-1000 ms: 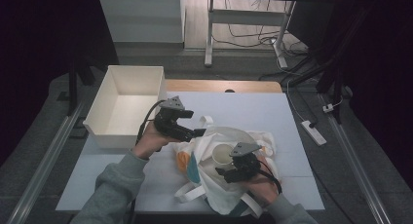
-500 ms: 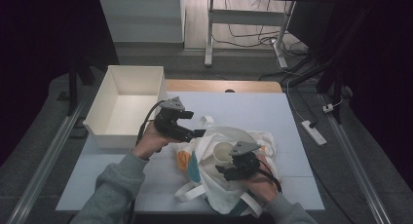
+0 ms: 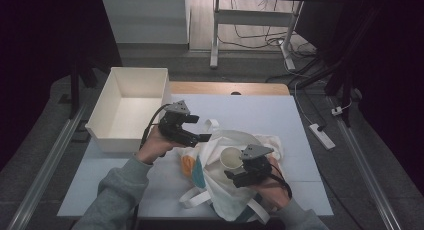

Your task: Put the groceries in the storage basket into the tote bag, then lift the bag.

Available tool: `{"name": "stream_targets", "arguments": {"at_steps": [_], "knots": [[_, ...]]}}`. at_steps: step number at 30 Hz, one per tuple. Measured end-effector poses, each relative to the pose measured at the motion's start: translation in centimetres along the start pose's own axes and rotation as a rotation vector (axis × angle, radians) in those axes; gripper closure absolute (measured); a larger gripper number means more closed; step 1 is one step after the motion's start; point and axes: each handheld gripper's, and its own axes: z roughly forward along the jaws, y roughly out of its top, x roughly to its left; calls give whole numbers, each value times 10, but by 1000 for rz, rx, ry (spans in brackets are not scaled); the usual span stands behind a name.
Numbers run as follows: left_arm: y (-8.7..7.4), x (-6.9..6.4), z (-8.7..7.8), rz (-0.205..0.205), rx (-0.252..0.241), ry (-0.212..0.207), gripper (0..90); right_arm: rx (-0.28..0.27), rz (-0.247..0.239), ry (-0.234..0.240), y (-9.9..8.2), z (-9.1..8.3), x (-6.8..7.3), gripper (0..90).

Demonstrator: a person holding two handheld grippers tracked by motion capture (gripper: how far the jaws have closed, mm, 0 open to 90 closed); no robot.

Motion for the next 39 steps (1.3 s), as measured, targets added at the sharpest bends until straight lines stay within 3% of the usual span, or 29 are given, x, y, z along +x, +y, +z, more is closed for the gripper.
{"name": "stream_targets", "arguments": {"at_steps": [8,18,25,33,39], "knots": [[-8,-2,-8,-3,18,9,148,-100,12,-17,7,-33,-6,114],[-19,-5,-13,-12,36,17,149,-171,69,-31,7,-60,-26,140],[-28,-9,-14,-11,60,36,150,-171,100,-92,0,-68,-43,182],[-33,-10,-18,-21,59,47,150,-170,131,-119,-7,-75,-54,223],[-37,-13,-19,-19,67,47,150,-139,110,-144,-7,-74,-54,225]]}}
